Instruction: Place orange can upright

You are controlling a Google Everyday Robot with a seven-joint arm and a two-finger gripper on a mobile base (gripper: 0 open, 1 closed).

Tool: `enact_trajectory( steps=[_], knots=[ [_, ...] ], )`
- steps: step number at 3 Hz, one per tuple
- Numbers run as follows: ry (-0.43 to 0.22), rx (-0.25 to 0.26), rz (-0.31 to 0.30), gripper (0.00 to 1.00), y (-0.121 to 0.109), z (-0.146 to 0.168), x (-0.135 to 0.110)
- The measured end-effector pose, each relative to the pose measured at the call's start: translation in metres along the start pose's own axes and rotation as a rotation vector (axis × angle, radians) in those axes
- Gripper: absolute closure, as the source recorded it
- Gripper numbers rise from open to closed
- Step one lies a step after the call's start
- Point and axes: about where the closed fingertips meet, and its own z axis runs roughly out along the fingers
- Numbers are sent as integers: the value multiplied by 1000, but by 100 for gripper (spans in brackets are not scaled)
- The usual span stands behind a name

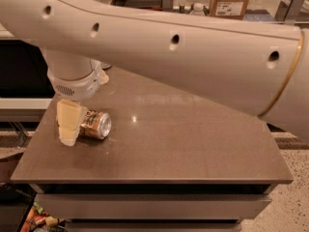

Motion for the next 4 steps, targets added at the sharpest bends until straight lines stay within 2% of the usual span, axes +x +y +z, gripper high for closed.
enact_trajectory(
  steps=[1, 2, 4],
  knots=[
    [-20, -16, 78, 0, -7, 3, 1],
    [-21, -17, 114, 0, -2, 9, 1],
    [-10, -21, 125, 0, 8, 17, 2]
  ],
)
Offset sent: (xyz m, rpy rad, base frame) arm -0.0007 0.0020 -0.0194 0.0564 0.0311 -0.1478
